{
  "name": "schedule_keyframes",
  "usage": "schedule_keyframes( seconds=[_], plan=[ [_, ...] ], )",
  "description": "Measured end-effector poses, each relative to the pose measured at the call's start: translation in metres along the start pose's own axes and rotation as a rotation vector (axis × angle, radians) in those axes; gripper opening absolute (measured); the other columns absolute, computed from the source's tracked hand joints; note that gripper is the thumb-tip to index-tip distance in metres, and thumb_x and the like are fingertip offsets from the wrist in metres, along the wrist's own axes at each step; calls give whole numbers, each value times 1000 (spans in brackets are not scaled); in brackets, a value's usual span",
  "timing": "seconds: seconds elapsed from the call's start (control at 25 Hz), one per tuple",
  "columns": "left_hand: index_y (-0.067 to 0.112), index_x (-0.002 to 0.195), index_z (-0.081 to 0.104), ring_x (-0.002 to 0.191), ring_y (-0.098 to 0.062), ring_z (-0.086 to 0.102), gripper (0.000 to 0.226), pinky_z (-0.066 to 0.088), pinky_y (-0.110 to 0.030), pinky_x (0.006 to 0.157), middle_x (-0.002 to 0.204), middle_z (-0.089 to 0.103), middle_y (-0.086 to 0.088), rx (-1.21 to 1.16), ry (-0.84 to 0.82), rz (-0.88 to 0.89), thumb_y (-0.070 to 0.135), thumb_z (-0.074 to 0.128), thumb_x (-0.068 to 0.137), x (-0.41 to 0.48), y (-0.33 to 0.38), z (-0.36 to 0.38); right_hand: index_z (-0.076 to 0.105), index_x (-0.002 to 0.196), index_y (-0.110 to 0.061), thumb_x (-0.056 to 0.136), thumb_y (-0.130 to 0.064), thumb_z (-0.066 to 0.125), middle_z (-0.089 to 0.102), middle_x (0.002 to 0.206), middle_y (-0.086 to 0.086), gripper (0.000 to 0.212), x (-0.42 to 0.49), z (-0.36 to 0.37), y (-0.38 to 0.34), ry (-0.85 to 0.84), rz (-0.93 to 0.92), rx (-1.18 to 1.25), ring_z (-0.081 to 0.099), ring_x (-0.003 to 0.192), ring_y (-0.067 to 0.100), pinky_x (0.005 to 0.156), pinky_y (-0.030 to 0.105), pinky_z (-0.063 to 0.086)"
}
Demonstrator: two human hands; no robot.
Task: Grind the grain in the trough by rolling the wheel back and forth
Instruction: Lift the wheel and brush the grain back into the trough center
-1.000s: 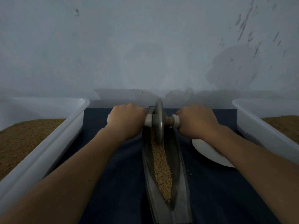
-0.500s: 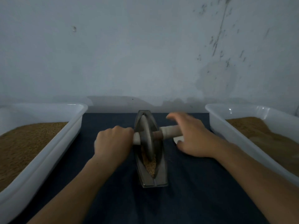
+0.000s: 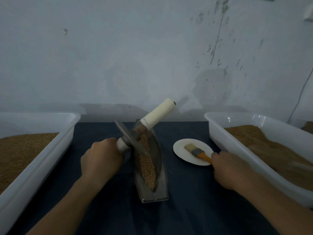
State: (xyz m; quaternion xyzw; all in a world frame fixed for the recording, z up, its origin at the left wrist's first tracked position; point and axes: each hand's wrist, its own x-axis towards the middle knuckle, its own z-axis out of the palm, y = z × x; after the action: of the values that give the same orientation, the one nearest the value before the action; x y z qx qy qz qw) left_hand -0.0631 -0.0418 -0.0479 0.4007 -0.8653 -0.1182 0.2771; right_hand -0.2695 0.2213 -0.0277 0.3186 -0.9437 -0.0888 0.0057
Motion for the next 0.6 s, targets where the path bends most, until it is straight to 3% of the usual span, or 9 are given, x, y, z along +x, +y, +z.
schedule_keyframes(
  seconds=[0.32, 0.44, 0.52, 0.6],
  plan=[
    [32, 75, 58, 62, -18, 59, 7, 41, -28, 52, 70, 63, 7, -275, -5, -180, 33, 65, 75, 5, -9, -1, 49, 125, -22, 98, -18, 52, 50, 112, 0, 27, -1, 12, 9, 168, -55, -68, 57, 88, 15, 76, 32, 56],
    [28, 71, 61, 61, -18, 62, 7, 45, -29, 53, 65, 65, 6, -382, -4, -199, 30, 67, 74, 4, -8, 2, 58, 101, -24, 98, -24, 50, 57, 82, -4, 9, -7, -18, 9, 409, -115, -2, 58, 66, 15, 63, 39, 56],
    [27, 72, 63, 59, -18, 64, 7, 48, -31, 52, 63, 66, 4, -459, -13, -231, 28, 69, 74, 5, -7, 5, 61, 82, -28, 94, -27, 55, 54, 58, -8, 14, -9, -51, -1, 589, -204, 107, 53, 51, 11, 50, 38, 51],
    [25, 72, 64, 57, -19, 65, 7, 48, -31, 50, 61, 66, 3, -512, -12, -262, 28, 70, 74, 6, -9, 8, 66, 77, -28, 88, -27, 62, 53, 50, -7, 12, -8, -84, -24, 708, -309, 289, 51, 45, 10, 47, 34, 49]
  ],
)
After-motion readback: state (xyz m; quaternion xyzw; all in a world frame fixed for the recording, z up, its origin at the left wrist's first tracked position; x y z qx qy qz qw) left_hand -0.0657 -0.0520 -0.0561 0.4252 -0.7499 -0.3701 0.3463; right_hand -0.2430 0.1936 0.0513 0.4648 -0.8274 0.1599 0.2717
